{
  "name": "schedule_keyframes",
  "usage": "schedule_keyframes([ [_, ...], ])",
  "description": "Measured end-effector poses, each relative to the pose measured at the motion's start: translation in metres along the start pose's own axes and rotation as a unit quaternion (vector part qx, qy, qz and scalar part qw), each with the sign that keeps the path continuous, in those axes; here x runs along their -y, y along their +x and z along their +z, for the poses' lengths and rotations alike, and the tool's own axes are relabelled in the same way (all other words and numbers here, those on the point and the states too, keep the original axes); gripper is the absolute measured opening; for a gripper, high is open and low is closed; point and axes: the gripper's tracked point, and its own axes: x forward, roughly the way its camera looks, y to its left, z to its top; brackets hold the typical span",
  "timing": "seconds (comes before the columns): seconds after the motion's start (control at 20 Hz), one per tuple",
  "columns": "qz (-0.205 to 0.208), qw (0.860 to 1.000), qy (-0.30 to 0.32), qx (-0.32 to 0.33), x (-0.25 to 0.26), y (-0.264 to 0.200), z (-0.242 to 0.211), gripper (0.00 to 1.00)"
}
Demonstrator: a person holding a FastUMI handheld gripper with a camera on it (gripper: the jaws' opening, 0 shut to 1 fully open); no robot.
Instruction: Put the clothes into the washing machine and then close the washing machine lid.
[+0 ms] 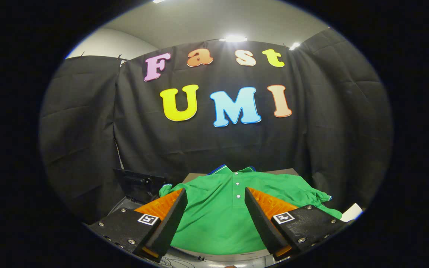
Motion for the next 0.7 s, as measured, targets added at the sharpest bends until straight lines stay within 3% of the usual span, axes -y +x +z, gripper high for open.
schedule_keyframes([
  [0.7, -0.027, 0.992, -0.005, -0.123, 0.044, 0.091, -0.03, 0.96],
])
